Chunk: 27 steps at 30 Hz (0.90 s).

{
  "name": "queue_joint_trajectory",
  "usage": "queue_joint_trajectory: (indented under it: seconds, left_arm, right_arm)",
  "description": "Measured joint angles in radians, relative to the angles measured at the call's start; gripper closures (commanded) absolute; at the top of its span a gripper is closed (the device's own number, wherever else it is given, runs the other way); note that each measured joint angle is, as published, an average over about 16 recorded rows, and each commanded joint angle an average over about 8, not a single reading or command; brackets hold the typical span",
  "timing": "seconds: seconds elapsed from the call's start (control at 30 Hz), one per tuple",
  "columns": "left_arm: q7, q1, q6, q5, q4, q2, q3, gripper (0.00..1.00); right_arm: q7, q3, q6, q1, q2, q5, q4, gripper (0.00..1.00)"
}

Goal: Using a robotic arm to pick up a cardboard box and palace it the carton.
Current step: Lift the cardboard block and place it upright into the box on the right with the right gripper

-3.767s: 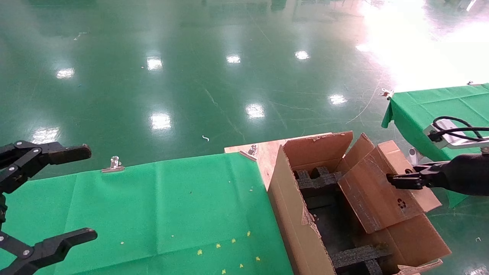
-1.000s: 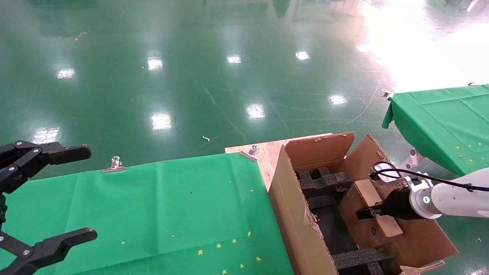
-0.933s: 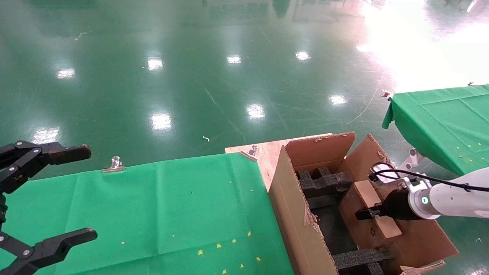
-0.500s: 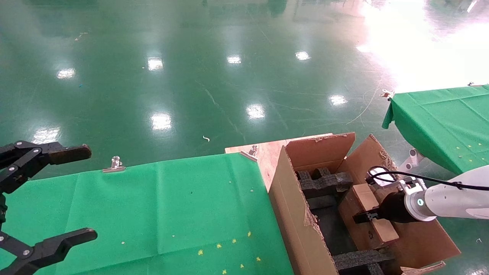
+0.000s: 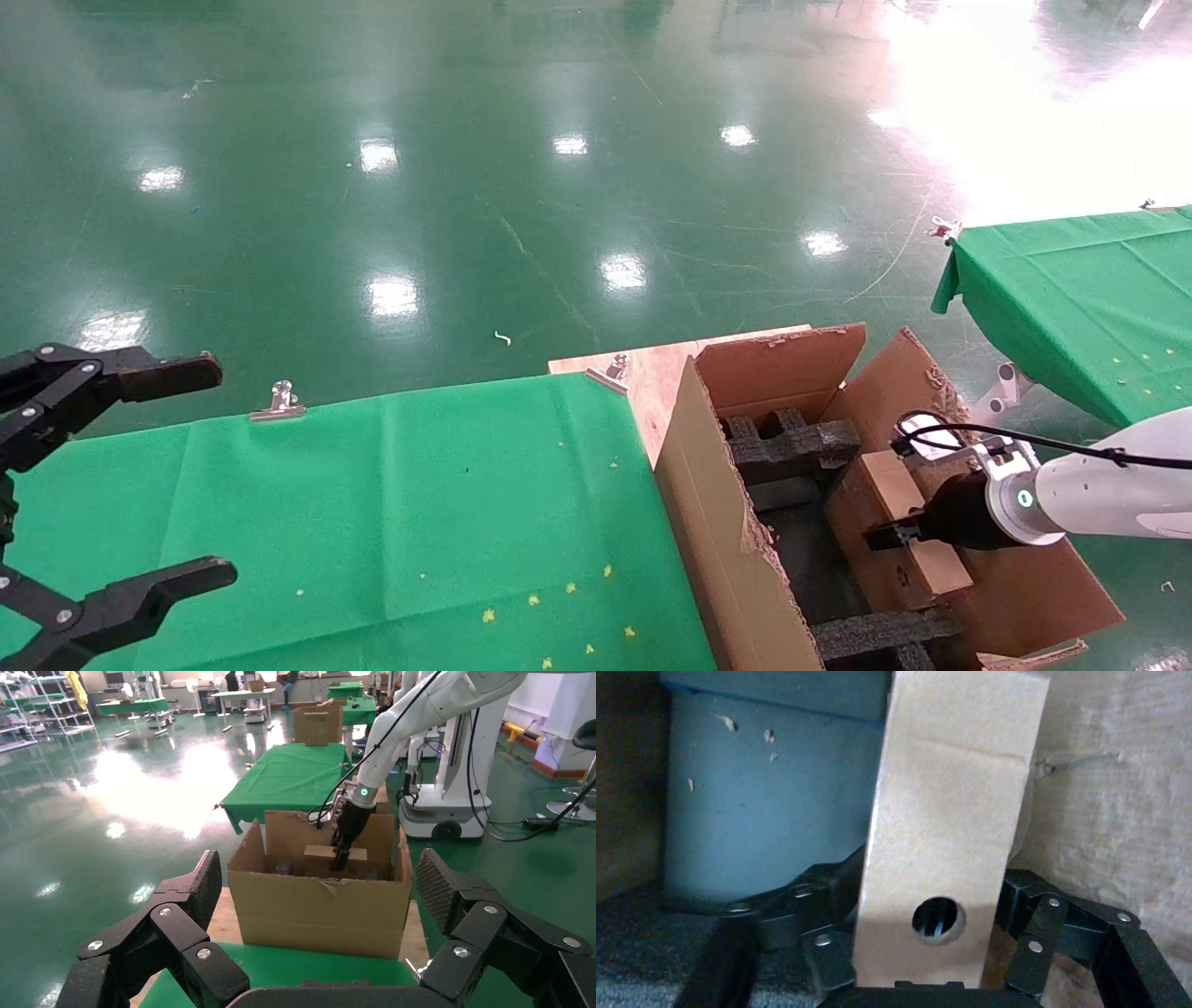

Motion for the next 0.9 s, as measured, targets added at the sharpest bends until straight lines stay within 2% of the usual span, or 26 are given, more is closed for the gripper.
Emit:
queue_joint_trajectory:
  seconds: [0.9]
  left_arm:
    - [0.0, 0.0, 0.0, 0.0, 0.0, 0.0, 0.0, 0.0]
  right_arm:
    - [0.001, 0.007, 0.004, 0.062, 0.036, -0.019, 0.044, 0.0]
